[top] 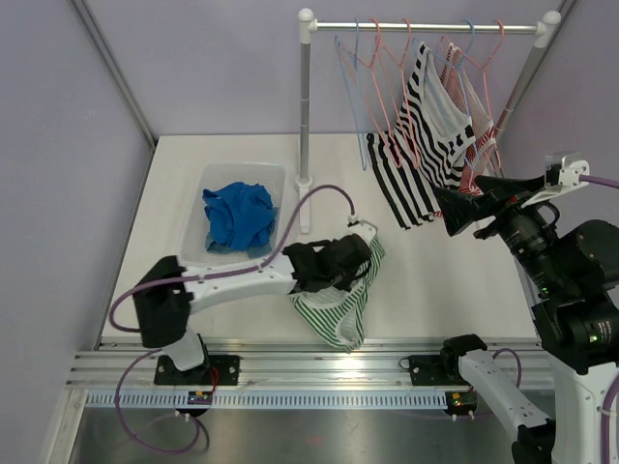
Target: Remove the tank top from the hanger
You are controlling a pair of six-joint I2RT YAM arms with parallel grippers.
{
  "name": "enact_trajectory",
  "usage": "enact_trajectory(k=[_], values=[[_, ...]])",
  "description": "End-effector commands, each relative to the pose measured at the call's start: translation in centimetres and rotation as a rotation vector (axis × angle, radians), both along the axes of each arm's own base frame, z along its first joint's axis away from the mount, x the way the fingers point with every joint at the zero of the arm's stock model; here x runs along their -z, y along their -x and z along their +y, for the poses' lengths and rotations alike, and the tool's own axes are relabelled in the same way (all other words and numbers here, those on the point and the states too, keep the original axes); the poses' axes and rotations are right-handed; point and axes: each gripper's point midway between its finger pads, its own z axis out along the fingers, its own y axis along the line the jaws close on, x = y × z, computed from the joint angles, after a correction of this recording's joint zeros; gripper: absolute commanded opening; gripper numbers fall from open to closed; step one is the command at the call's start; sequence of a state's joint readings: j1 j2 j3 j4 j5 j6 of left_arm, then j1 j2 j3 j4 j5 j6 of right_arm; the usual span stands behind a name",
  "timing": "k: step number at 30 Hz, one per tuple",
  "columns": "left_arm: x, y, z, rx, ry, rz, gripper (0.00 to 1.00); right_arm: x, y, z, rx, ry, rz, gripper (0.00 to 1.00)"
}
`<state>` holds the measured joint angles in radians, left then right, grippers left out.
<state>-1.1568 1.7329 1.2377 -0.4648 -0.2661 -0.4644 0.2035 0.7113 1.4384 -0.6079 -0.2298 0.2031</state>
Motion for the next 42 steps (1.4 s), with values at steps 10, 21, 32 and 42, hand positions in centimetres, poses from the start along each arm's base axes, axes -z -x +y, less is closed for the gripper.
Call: enact_trajectory(k=[10, 21, 32, 42], values=[[-25.7, -9.6, 15.5, -0.497, 0.149, -0.455, 0.00, -0.7, -0.2, 0.3, -0.015, -0.021, -0.036, 0.99], [-27.4, -15.6, 22.3, -0.586, 0.171, -0.363, 0.00, -1.2, 0.3, 0.2, -0.012, -0.025, -0.061, 1.00], [-20.9, -21.0, 27.1, -0.643, 0.169, -0.099, 0.00, -0.5, 0.1, 0.4, -0.026, -0.016, -0.056, 1.00], [-8.2, -25.4, 28.7, -0.677, -0.040, 0.114, 0.00, 0.1, -0.8, 0.9, -0.039, -0.020, -0.046, 1.00]])
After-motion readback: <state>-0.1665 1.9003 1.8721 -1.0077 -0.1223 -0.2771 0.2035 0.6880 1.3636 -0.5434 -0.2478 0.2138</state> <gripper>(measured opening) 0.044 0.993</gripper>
